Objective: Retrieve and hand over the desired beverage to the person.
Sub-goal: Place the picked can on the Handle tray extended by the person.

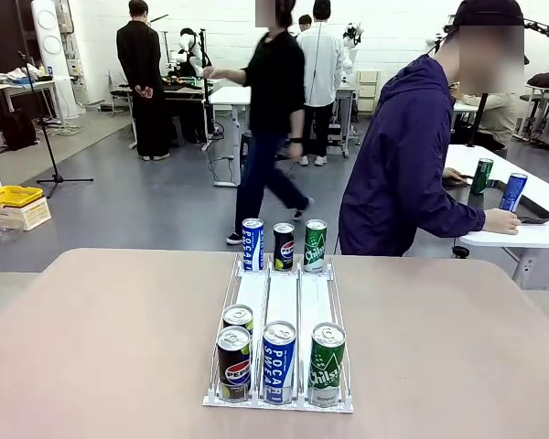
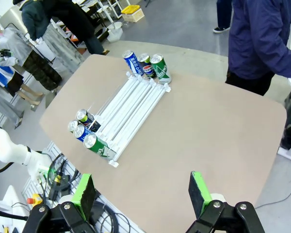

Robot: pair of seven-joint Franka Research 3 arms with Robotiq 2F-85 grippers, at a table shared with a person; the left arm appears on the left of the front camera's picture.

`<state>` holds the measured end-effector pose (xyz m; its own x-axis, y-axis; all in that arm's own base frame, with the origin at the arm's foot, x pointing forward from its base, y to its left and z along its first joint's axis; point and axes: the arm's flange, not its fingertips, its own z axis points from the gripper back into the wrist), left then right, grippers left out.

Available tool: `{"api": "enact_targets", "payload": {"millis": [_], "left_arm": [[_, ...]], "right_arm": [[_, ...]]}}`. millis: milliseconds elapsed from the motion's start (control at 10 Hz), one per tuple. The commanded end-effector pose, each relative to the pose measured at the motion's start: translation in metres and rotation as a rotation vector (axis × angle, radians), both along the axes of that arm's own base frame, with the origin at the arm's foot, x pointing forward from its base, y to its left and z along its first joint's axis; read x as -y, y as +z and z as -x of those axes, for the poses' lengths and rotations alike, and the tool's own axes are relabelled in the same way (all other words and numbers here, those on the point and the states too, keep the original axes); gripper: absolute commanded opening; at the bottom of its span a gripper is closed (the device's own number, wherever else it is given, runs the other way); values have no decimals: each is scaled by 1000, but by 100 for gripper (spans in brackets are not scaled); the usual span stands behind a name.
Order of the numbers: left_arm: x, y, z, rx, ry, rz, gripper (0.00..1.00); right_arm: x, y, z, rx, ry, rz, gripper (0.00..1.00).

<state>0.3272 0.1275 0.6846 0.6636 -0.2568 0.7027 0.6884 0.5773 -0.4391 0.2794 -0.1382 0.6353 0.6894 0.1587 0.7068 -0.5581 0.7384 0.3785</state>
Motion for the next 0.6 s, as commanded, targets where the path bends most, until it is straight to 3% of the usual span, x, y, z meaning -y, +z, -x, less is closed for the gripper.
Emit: {"api": "enact_targets", "payload": {"millis": [0,500], "left_arm": [[0,2,0,10,-4,6,100],[0,2,0,10,-4,6,100]], "right_arm": [[-1,0,-2,21,24,-26,100],[-1,0,-2,21,24,-26,100]]}}
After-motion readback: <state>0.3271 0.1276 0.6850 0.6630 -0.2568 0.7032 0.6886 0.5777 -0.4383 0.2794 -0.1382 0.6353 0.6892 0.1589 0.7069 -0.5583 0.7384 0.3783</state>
